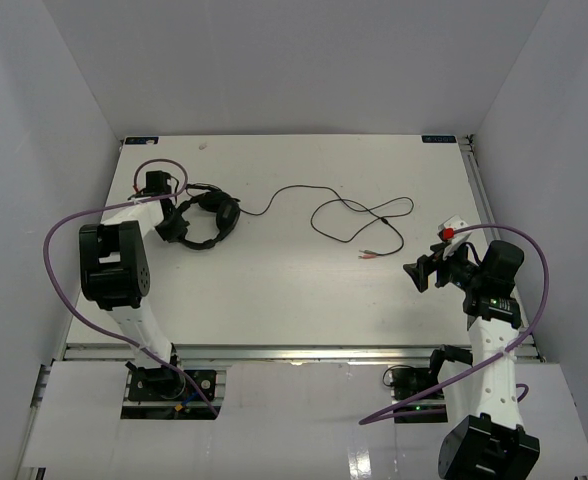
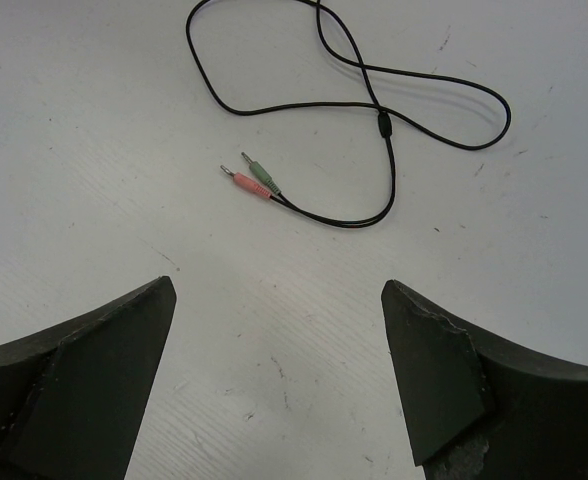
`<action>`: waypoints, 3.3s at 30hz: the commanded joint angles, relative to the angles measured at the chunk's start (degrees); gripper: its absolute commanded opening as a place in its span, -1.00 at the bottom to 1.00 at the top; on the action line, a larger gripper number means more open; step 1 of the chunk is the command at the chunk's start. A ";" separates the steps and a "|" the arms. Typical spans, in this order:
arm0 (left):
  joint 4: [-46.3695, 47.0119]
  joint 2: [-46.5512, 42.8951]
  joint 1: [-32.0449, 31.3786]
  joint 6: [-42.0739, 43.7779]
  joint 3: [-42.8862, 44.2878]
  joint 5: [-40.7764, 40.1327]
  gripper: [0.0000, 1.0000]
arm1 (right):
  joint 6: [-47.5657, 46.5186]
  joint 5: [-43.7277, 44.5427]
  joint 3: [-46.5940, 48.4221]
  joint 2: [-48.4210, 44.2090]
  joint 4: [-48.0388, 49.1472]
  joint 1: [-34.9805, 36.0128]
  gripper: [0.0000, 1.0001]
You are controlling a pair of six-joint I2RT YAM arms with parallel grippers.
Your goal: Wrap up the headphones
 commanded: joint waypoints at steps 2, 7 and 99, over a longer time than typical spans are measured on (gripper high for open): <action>0.47 0.19 0.39 1.96 0.68 0.29 -0.84 | 0.22 0.26 1.74 0.50 1.58 -0.16 0.80; 1.11 -4.65 -0.30 4.31 0.58 2.09 -1.00 | -0.83 -1.79 1.13 0.94 1.54 -0.25 0.80; -21.72 -34.27 -63.95 -7.82 24.34 5.59 -1.00 | 15.26 -17.49 20.68 39.75 45.83 33.48 -0.36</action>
